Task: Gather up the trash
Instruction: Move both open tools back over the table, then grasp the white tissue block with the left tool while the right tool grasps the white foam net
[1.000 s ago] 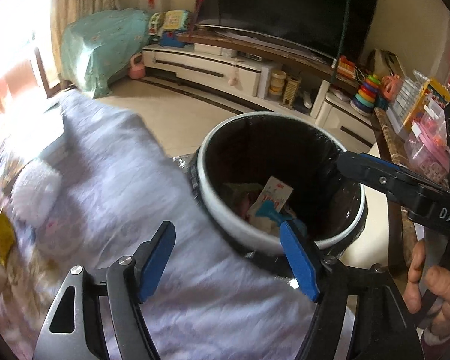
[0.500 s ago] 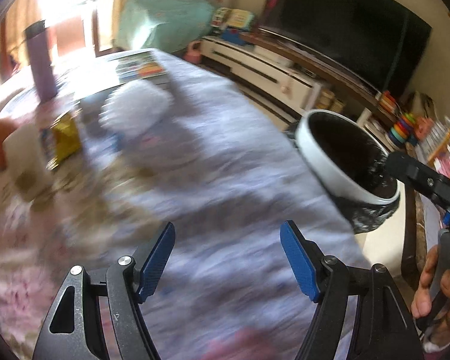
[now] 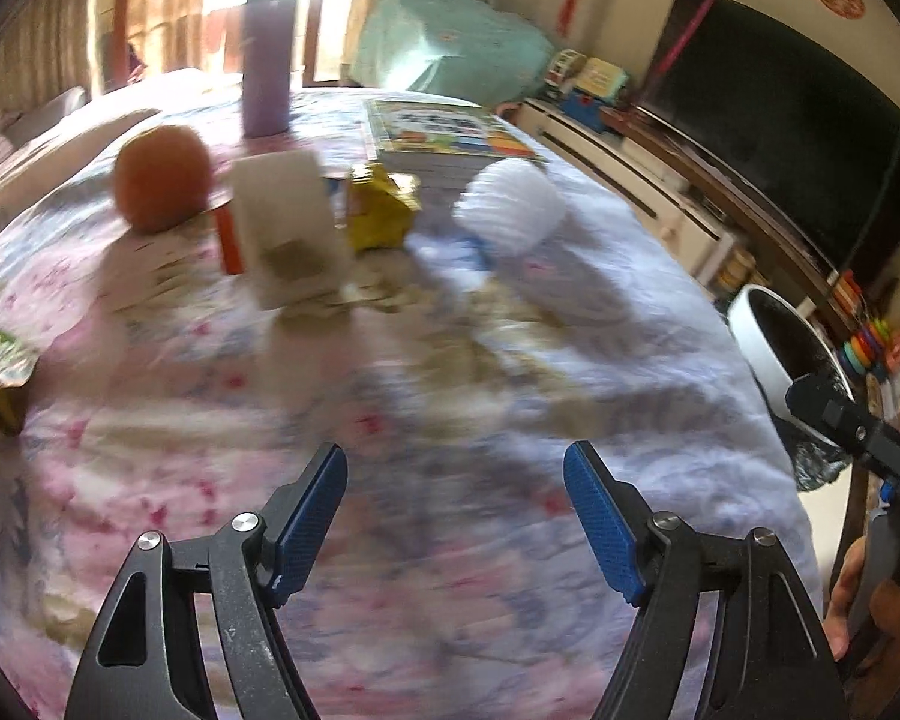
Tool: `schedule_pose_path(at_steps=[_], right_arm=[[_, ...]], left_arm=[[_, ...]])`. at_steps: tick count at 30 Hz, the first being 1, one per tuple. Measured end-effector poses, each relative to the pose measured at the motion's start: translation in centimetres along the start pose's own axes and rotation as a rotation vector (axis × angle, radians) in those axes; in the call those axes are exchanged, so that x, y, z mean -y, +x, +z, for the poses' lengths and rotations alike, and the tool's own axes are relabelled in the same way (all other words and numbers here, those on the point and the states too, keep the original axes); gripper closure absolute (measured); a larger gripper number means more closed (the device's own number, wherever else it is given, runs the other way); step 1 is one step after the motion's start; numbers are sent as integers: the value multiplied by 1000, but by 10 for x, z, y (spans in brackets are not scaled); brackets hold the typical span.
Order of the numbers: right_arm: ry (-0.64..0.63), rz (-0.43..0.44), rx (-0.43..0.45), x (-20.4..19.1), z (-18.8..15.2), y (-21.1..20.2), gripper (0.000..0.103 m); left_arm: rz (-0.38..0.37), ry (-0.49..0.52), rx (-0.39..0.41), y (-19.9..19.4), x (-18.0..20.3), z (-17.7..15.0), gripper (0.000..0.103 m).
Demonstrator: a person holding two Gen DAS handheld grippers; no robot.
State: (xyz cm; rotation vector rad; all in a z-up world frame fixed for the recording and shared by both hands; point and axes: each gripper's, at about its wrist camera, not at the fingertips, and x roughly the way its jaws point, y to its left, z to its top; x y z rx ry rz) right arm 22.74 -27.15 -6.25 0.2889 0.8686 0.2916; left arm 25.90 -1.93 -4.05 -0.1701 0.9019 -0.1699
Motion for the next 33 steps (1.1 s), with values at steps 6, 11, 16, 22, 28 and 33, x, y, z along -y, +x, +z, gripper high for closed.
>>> schedule_pose_path(at_steps=[6, 11, 16, 22, 28, 33], right_arm=[[-40, 22, -27, -18, -3, 18, 6], [-48, 25, -31, -24, 1, 30, 6], [-54, 31, -34, -30, 7, 43, 6], [-68, 52, -54, -40, 14, 65, 6], [-61, 53, -65, -43, 28, 87, 6], [-24, 71, -50, -42, 49, 108, 6]], left_arm=[[18, -41, 4, -5, -16, 3, 29], [22, -64, 7, -1, -29, 9, 29], [25, -87, 8, 3, -37, 11, 29], [22, -116, 0, 12, -48, 16, 29], [36, -128, 12, 21, -57, 33, 28], [67, -133, 42, 34, -63, 53, 24]])
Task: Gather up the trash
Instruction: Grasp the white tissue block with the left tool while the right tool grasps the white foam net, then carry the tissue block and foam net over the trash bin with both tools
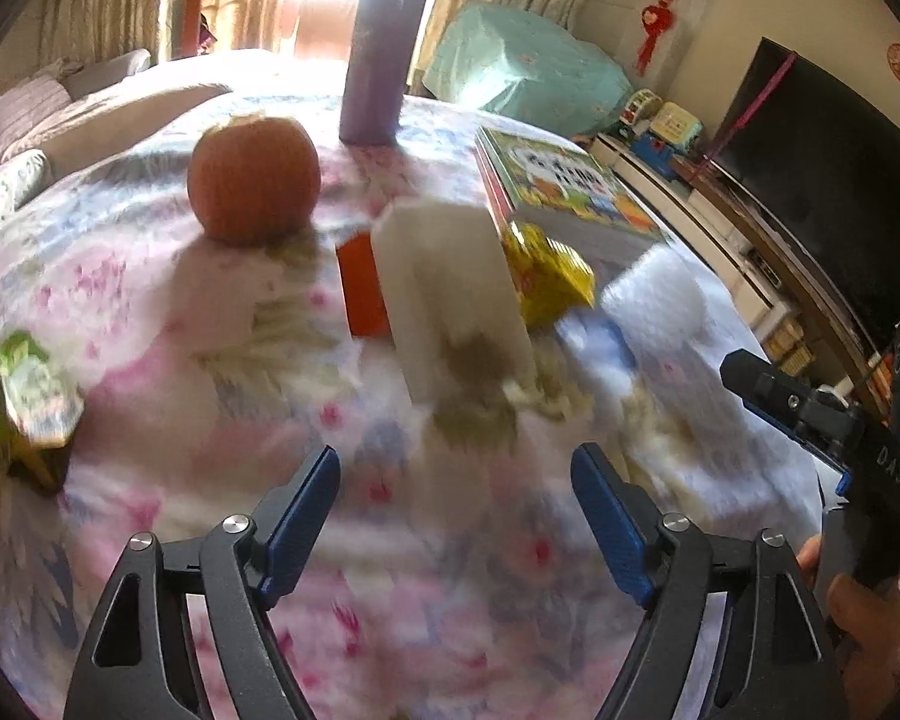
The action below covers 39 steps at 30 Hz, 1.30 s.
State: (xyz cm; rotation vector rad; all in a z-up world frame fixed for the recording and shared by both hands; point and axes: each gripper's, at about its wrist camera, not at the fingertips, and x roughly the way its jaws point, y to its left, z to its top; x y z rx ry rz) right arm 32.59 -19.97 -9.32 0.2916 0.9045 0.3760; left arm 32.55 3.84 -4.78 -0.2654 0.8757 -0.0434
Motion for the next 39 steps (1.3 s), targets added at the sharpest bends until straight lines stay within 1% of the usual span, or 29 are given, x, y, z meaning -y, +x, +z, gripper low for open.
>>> schedule_pose_path(at_steps=[6, 8, 10, 11, 12, 13, 14, 15, 16, 17, 18, 19, 24, 34, 39], right_arm=[[45, -12, 12, 8, 22, 24, 6], [55, -14, 11, 12, 29, 33, 6], [70, -18, 2, 16, 33, 41, 7], [81, -19, -5, 18, 34, 45, 7], [90, -20, -11, 20, 35, 48, 9], [92, -19, -12, 21, 35, 50, 14], [86, -22, -12, 21, 34, 50, 34], [73, -29, -21, 20, 33, 51, 58], [64, -36, -28, 19, 32, 51, 65], [54, -38, -31, 18, 30, 50, 72], [46, -35, -26, 17, 28, 47, 80], [37, -33, -16, 15, 26, 43, 84], [18, -23, 13, 13, 17, 18, 89], [20, -1, 37, 18, -7, -37, 89], [27, -9, 46, 24, -21, -64, 89]], left_arm=[[17, -5, 5, 25, -2, 25, 23], [6, -4, 8, 32, -3, 32, 23], [13, 2, 8, 40, -3, 37, 23], [15, 7, 14, 43, -3, 39, 24], [17, 12, 18, 46, -3, 39, 25], [21, 18, 19, 48, -3, 41, 28], [18, 24, 22, 49, -2, 41, 39], [4, 31, 17, 51, -1, 41, 46], [-7, 36, 6, 54, 0, 41, 51], [0, 45, 13, 55, 1, 40, 53], [3, 52, 18, 55, 2, 40, 54], [-3, 60, 21, 55, 4, 39, 55], [-66, 71, 13, 51, 13, 34, 57], [-182, 128, 0, 31, 47, 11, 57], [-213, 168, -10, 21, 62, -2, 57]])
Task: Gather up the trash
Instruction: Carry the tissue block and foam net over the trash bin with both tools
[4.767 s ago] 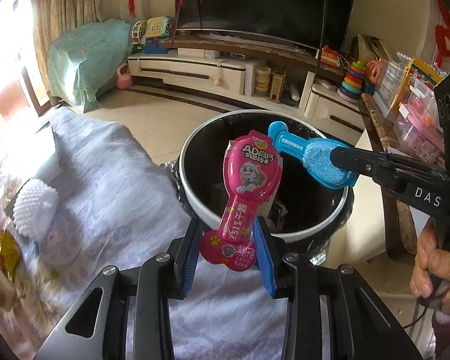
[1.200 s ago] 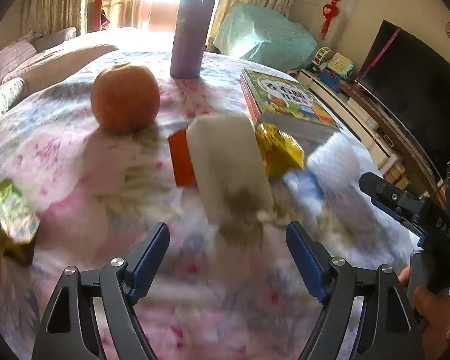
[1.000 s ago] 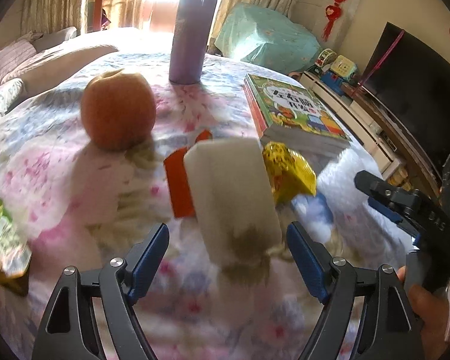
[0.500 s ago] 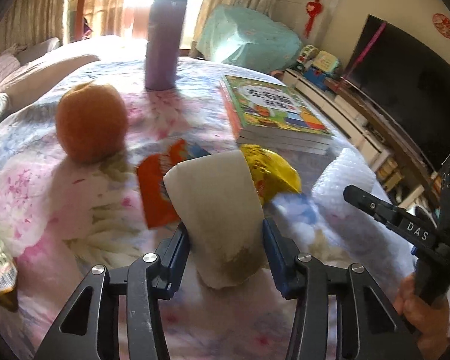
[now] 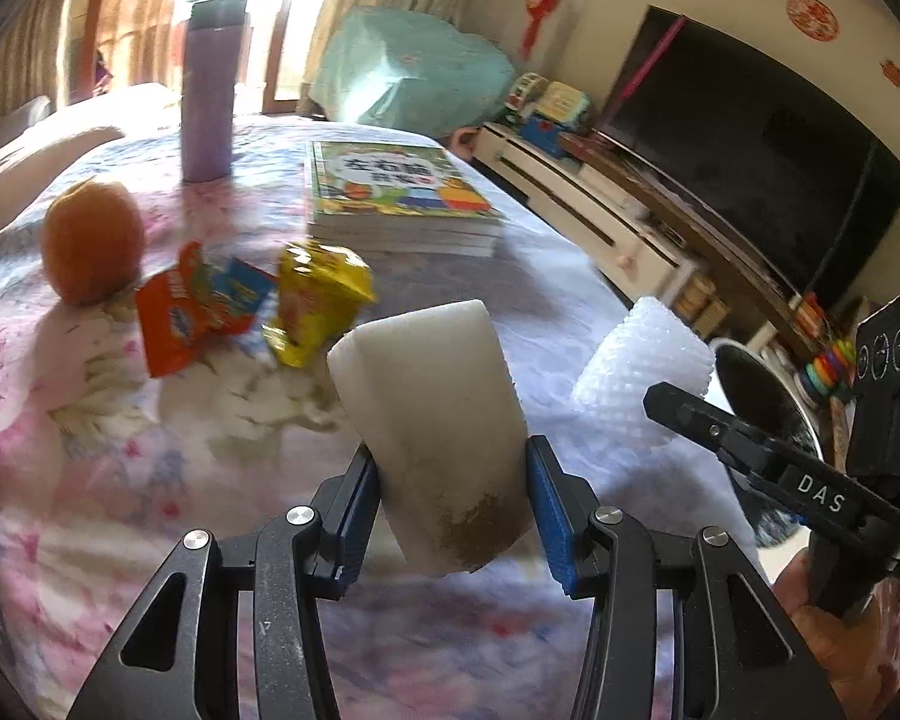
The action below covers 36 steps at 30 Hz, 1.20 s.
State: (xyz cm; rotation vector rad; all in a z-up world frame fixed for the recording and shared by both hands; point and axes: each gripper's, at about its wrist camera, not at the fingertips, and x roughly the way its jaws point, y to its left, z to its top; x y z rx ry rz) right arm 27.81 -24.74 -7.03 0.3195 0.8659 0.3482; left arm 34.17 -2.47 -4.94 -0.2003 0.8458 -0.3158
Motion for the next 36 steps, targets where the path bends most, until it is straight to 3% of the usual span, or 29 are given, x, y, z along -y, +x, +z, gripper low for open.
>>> schedule_pose_path(at_steps=[17, 36], right_arm=[[66, -73, 102, 39, -26, -92, 89], [159, -142, 190, 85, -41, -142, 89]], left_arm=[[-102, 123, -51, -2, 68, -19, 57], [-144, 234, -72, 7, 135, -24, 57]])
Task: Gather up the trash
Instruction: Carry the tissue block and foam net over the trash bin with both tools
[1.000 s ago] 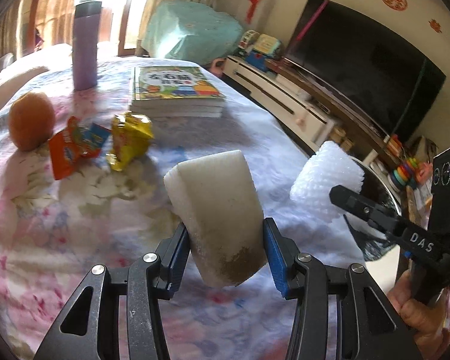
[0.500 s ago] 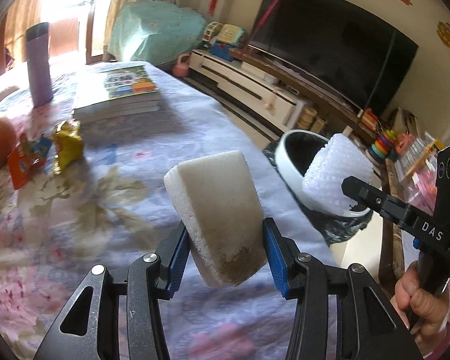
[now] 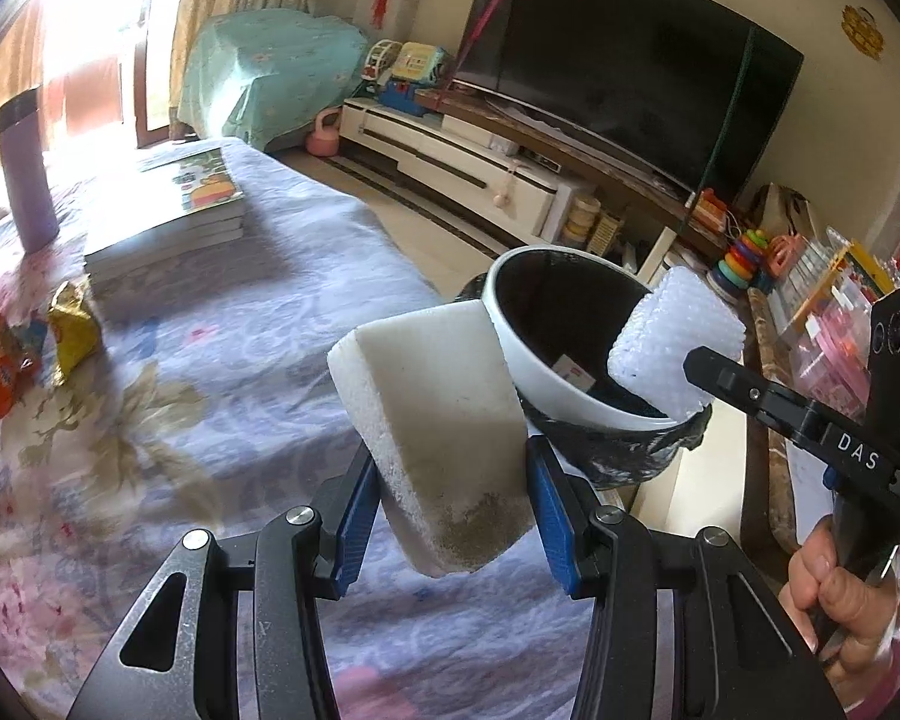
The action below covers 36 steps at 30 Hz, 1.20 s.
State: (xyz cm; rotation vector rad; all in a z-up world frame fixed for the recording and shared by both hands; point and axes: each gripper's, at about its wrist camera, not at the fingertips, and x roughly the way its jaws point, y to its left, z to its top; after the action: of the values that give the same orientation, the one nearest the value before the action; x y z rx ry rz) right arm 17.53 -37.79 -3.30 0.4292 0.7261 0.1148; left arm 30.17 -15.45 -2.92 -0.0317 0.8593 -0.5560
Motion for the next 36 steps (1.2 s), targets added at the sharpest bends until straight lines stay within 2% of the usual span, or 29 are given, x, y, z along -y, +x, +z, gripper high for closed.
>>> schedule_pose_path(at_steps=[15, 36], right_arm=[[35, -17, 26, 26, 8, -13, 89], [52, -56, -10, 59, 24, -5, 89]], left_arm=[[-9, 78, -25, 20, 36, 19, 56], [-5, 143, -62, 60, 73, 48, 56]])
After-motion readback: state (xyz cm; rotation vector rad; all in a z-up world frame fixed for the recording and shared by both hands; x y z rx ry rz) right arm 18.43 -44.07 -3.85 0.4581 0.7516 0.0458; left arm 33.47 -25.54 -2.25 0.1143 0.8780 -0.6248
